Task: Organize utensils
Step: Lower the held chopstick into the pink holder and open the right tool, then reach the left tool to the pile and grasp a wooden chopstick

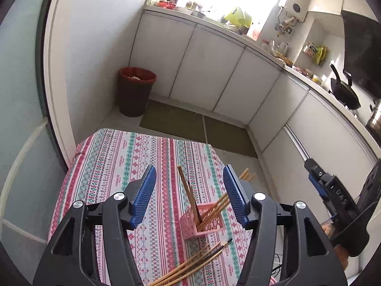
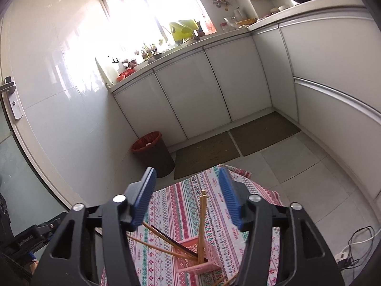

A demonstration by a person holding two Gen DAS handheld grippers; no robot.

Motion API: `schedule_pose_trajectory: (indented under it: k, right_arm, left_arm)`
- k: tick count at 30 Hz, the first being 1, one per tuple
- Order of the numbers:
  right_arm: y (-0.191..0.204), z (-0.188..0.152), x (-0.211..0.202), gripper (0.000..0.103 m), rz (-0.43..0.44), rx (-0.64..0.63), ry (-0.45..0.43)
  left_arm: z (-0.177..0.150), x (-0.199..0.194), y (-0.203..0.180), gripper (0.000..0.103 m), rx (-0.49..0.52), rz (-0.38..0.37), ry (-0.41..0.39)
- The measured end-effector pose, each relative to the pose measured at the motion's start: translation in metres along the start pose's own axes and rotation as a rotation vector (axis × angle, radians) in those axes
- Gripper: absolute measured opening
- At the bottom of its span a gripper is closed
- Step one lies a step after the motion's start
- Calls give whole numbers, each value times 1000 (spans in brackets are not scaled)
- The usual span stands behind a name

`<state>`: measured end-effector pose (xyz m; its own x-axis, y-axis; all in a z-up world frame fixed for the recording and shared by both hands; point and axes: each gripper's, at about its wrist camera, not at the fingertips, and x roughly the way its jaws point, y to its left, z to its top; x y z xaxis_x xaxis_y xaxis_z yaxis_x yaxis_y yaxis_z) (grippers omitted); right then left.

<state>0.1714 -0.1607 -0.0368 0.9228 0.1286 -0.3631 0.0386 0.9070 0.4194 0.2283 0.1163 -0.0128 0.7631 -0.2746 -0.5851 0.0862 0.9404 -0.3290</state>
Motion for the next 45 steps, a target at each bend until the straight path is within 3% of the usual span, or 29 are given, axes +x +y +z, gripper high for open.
schedule_pose_trajectory:
  k: [3, 11, 18, 22, 24, 29, 32, 34, 38, 43, 45]
  right_arm:
    - [4, -5, -7, 65, -32, -41, 10]
    - [8, -27, -19, 92, -109, -127, 65]
    - [11, -49, -30, 95, -137, -220, 118]
    - [0, -66, -37, 96, -149, -234, 174]
    - [-12, -77, -39, 96, -162, -224, 243]
    - [-45, -100, -41, 96, -206, -172, 364]
    - [-62, -107, -37, 96, -206, -108, 427]
    - [-72, -108, -34, 96, -193, -61, 456]
    - [-93, -104, -33, 96, -168, 62, 479]
    - [-120, -103, -31, 96, -190, 157, 502]
    - [-126, -102, -29, 96, -204, 169, 501]
  left_arm:
    - [-6, 0, -8, 60, 31, 3, 13]
    - [-22, -6, -21, 72, 82, 15, 25]
    - [-44, 2, -21, 81, 117, 36, 98]
    - [-63, 20, -17, 90, 158, 87, 187]
    - [-78, 36, -12, 92, 180, 110, 263]
    - [-136, 104, 7, 92, 273, 182, 547]
    - [-165, 133, 18, 92, 303, 225, 653]
    - [-179, 148, 22, 90, 306, 229, 688]
    - [-188, 164, 7, 80, 339, 183, 666]
    - [-196, 188, -15, 48, 355, 163, 636]
    - [-200, 196, -16, 43, 337, 158, 648]
